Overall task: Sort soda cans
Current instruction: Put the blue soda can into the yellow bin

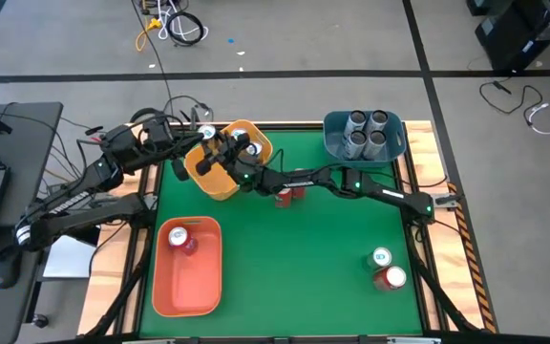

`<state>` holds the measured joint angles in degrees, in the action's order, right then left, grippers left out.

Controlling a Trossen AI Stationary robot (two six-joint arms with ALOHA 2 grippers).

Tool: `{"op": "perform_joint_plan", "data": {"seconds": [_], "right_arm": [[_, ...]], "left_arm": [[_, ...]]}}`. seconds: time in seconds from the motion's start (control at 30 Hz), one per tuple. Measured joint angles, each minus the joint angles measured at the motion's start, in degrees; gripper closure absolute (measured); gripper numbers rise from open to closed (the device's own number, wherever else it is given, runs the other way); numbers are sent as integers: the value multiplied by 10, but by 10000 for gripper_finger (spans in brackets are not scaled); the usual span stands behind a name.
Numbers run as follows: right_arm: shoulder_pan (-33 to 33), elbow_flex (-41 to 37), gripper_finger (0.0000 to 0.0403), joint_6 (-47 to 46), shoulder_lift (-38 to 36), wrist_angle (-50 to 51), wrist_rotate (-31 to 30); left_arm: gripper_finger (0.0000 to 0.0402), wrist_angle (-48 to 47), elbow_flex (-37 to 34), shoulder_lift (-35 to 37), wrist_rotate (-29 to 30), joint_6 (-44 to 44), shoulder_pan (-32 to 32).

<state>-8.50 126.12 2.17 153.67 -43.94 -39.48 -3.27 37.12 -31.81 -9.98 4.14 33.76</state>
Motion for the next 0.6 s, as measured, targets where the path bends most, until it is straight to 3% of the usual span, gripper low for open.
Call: {"op": "perform_joint_plan", "data": {"seconds": [0.6], "right_arm": [[-18, -45, 188, -7, 0, -9, 21]], "left_arm": [[402, -10, 0, 0, -9, -3, 0]]}}
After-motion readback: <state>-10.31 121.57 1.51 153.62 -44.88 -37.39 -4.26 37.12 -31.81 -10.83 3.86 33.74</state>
